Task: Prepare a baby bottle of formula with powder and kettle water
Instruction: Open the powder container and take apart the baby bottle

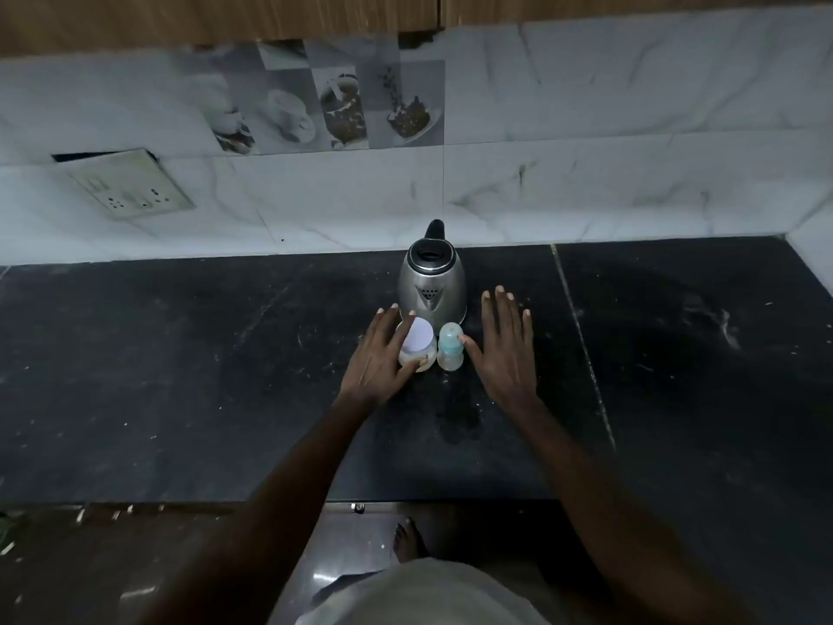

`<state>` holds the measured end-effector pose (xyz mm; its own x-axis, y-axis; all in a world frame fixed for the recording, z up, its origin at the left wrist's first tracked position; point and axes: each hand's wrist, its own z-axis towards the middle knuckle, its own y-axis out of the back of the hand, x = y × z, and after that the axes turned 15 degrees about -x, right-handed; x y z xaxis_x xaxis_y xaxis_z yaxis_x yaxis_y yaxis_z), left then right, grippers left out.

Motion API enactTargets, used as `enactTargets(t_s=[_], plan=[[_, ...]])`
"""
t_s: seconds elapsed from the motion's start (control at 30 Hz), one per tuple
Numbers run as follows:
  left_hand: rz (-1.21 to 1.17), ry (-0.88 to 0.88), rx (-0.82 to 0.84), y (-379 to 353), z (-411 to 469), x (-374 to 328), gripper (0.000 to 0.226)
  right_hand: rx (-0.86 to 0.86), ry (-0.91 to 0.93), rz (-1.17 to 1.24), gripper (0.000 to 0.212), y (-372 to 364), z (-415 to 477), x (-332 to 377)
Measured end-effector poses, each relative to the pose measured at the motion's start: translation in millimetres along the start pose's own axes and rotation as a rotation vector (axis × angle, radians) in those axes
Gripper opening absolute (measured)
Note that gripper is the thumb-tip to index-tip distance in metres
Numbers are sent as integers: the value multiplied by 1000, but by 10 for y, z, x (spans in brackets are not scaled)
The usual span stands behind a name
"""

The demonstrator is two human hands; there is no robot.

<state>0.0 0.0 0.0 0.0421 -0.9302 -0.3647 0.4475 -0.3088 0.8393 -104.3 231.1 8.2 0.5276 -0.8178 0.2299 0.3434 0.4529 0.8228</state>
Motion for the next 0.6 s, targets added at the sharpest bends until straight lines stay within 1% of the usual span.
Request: enactTargets(t_s=[0.13,0.23,0.3,0.4,0.47,0.6], plan=[[-3,29,99,-43,68,-11,73,40,-5,21,77,-67,-10,53],[-18,49,109,-63,108,-57,69,81,-45,127,75,-121,-18,91],[-30,100,134,-65,147,-81,70,38,-46,134,68,-126,-17,101],[-7,179,189,-129,186,-96,73,-55,-11,143,51,-143,-40,106],[12,207,208,-170,217,-104,72,-53,0,179,44,-153,-37,96],[-2,254,200,-219,245,-134,70,3,4,219,38,-190,-84,98]])
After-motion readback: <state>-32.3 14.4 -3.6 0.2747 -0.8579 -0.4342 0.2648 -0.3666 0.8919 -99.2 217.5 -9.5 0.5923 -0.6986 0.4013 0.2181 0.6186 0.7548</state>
